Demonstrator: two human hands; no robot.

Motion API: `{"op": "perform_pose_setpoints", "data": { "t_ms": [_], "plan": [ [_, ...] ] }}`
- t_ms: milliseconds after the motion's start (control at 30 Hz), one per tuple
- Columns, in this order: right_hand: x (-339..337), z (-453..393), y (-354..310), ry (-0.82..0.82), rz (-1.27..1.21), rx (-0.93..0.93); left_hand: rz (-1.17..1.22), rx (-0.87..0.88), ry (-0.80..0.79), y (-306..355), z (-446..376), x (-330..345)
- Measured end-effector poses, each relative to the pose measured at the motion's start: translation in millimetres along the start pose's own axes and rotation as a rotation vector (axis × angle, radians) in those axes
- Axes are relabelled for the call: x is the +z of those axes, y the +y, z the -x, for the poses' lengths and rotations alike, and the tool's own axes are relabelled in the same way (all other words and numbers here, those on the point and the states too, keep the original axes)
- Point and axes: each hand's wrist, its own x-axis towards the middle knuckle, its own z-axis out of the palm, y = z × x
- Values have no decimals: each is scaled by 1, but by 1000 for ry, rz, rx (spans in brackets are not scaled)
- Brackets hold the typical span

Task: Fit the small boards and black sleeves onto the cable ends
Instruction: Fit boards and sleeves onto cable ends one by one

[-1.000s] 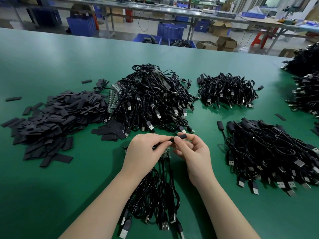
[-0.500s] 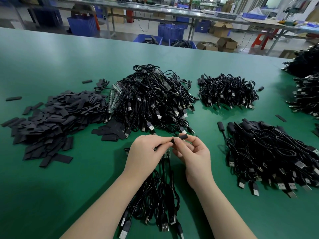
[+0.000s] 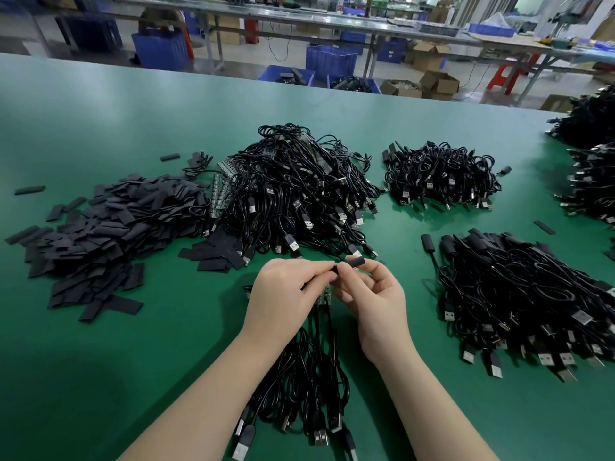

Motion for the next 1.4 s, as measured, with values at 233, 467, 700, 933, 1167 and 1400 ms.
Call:
{"op": "perform_pose_setpoints", "data": {
  "t_ms": [233,467,700,933,1167,1400],
  "plan": [
    [0,1,-1,-30,-5,21,0,-71,16,2,0,-2],
    [-1,0,-1,-19,0,4,-16,-37,-14,2,0,-2],
    [-1,1,-1,-56,25,-1,-43,4,-23,1,0,-3],
    [-2,0,0,-104,181,16,-40,-11,-13,0,-1,-3],
    [-1,1,-1,-50,140,7,-29,-10,-12,-1,-2,-5],
    [-3,1,-1,-57,171,-5,-41,33,-40,-1,-2,-5]
  ]
}}
